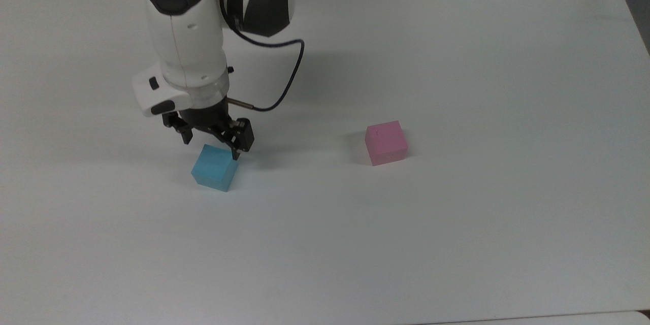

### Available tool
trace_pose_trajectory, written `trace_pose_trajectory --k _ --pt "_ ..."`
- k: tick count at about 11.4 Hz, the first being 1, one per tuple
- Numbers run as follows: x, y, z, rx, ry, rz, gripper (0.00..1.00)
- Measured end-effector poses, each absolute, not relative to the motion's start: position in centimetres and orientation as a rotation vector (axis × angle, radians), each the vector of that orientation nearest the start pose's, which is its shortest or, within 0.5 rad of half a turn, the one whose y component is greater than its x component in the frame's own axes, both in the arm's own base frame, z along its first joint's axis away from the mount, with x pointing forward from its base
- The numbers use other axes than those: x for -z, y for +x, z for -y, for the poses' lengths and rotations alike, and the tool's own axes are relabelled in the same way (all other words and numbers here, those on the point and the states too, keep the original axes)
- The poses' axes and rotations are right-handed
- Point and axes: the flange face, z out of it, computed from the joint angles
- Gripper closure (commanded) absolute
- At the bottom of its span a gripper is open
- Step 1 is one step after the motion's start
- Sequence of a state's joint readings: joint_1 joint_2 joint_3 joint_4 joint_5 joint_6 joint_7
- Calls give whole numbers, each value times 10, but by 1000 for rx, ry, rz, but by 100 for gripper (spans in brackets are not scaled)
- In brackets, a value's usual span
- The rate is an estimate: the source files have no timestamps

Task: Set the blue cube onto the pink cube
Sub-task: 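Lower the gripper around the light-blue cube and close it, then lift the held blue cube and carry it over the pink cube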

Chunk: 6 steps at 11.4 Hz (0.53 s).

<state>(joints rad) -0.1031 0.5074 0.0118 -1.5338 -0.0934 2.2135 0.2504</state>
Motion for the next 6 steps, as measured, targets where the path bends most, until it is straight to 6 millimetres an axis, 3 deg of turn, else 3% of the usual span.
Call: trace_pose_trajectory --k 2,4,6 --pt "-349 713 68 290 -3191 -482 1" --pt "-331 716 68 307 -3229 -490 44" --pt "-332 719 68 334 -3230 -486 73"
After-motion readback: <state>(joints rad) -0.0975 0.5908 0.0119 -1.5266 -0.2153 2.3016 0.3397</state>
